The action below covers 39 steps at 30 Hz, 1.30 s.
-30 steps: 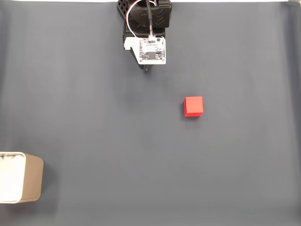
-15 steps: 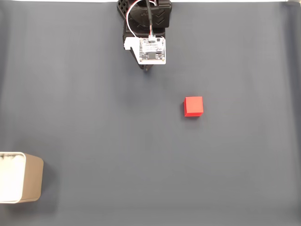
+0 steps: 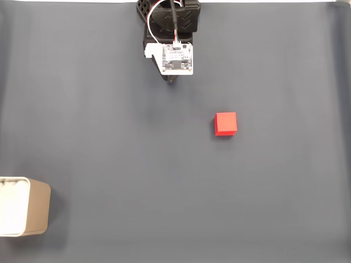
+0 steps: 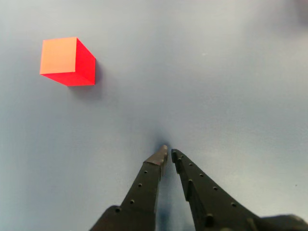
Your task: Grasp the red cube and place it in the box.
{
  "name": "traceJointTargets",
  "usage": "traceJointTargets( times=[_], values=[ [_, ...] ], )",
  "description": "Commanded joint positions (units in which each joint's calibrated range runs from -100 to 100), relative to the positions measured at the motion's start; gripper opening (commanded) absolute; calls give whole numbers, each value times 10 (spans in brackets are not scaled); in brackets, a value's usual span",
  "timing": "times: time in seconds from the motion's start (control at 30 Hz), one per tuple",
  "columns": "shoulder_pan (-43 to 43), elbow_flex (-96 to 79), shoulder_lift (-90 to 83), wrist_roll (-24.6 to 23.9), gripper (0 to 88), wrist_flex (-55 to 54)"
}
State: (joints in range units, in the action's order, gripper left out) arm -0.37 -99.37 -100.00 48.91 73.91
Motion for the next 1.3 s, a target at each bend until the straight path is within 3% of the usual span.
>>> traceJointTargets(
  times=[0.0,0.63,1.0,1.27],
  values=[
    [1,-5,1,3,0,-38],
    [16,39,30,-7,0,-244],
    [-7,214,165,-26,5,-242],
    [-46,356,284,-33,13,-165]
  ],
)
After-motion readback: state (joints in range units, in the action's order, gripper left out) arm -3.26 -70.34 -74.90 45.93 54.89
